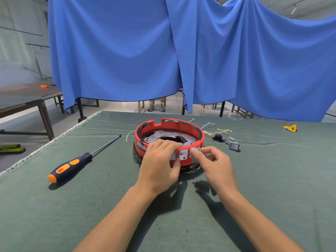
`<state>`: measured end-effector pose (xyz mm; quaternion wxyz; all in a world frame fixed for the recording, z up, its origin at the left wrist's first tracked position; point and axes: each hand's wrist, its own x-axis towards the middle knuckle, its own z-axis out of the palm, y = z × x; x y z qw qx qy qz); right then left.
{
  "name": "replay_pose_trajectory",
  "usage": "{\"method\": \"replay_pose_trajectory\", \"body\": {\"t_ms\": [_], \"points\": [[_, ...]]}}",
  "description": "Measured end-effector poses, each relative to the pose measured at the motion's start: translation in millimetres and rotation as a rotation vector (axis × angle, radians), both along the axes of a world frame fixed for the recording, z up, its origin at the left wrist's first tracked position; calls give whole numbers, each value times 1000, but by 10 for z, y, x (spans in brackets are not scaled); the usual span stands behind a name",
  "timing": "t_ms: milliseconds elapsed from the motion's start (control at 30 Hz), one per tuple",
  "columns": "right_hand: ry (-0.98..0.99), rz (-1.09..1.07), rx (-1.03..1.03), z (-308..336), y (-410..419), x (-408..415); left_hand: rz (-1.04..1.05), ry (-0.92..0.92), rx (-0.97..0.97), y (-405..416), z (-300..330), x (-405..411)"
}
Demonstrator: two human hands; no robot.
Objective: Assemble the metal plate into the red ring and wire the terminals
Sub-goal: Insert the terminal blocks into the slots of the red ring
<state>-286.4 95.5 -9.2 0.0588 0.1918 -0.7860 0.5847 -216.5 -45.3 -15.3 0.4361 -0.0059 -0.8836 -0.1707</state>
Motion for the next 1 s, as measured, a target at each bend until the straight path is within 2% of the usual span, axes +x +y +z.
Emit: {"method": "replay_pose_trajectory", "body": {"t_ms": [133,200,367,633,900,1000], "points": [[-9,42,-73,-30,-15,-6,190,-26,49,-29,-15,4],[-35,91,-65,-68,-41,28,214,-55,56,-42,-21,-6],[48,118,-44,-120,-71,73,207,-92,41,-34,-6,14],[17,131,-89,-116,-71,84,193,-96,45,46,32,14],[31,62,-137,-157,-110,107,147,-84,69,28,37,12],[90,27,-69,-183,-132,97,79,-64,122,33,46,15]]}}
